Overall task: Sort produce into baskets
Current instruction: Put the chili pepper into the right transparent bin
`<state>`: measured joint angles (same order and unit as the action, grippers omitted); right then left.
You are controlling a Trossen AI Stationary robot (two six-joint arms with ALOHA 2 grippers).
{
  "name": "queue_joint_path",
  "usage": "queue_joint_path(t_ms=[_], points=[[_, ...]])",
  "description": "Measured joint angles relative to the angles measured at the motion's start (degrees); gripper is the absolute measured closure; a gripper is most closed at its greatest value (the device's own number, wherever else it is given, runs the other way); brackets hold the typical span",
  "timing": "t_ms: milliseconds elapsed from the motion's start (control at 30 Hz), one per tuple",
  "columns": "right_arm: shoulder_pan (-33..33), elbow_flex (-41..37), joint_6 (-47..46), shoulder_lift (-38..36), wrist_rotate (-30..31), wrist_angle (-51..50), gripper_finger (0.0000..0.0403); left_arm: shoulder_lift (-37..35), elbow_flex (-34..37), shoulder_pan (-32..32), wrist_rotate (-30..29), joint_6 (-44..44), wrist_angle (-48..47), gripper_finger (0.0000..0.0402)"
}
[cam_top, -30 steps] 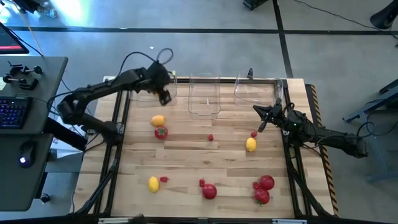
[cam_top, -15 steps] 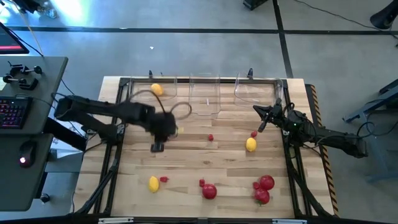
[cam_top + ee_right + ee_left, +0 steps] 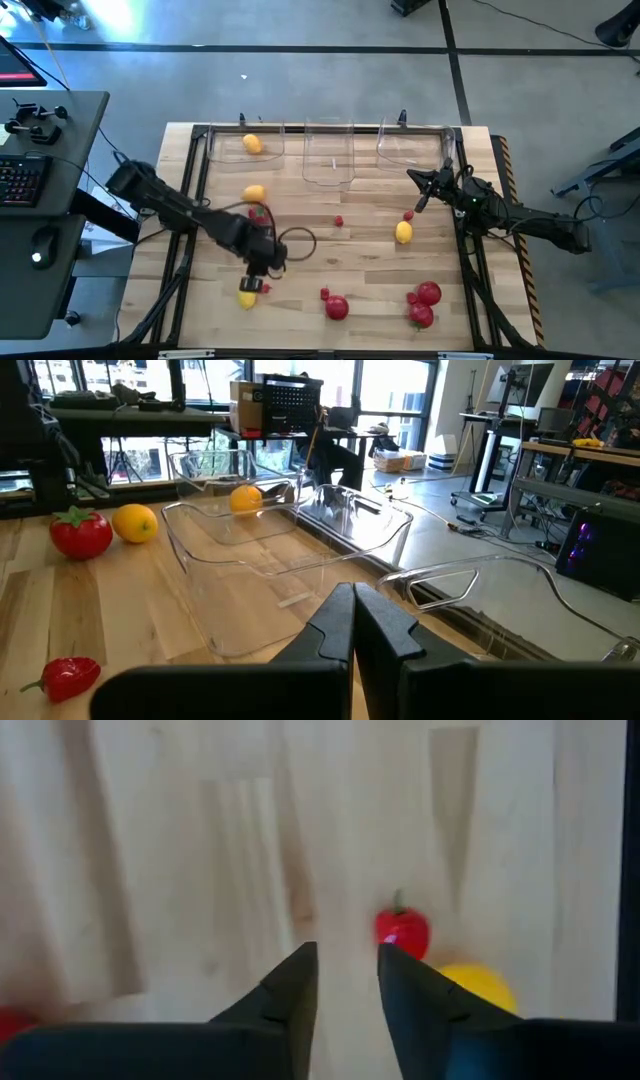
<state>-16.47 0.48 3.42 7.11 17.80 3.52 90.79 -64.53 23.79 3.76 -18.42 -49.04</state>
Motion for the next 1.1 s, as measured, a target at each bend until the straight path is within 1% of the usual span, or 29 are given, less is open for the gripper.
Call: queue_joint_path(t_ms=[133, 267, 367, 467, 667, 900, 1100], points=[[0.01, 0.01, -0.01, 0.00, 0.00, 0.01, 0.0403, 3.15, 0.00, 1.90, 0.16, -5.68, 1.06, 0.0251], [0.02, 0.01, 0.00, 0.00, 0.00, 0.01, 0.0403, 5.89, 0.00, 3.65, 0.78, -9.49, 1.27, 0.0197], [0.00, 0.01, 0.00, 0.00, 0.00, 0.01, 0.0403, 7.76, 0.00, 4.67, 1.60, -9.91, 2.71, 0.0164], [0.01, 0.00, 0.00, 0.00, 0.00, 0.01, 0.0403, 8.83, 0.00, 5.31, 2.22, -9.90, 4.29, 0.0145], [0.01, 0.01, 0.00, 0.00, 0.00, 0.01, 0.0403, 10.74, -0.02, 6.01, 3.35, -11.38, 6.58, 0.0141], [0.00, -0.01, -0.01, 0.00, 0.00, 0.01, 0.0403, 12.59, 0.00, 6.42, 2.68, -11.72, 7.14, 0.0153], [0.00, 0.01, 0.00, 0.00, 0.00, 0.01, 0.0403, 12.59, 0.00, 6.64, 1.68, -14.42, 6.93, 0.0170]])
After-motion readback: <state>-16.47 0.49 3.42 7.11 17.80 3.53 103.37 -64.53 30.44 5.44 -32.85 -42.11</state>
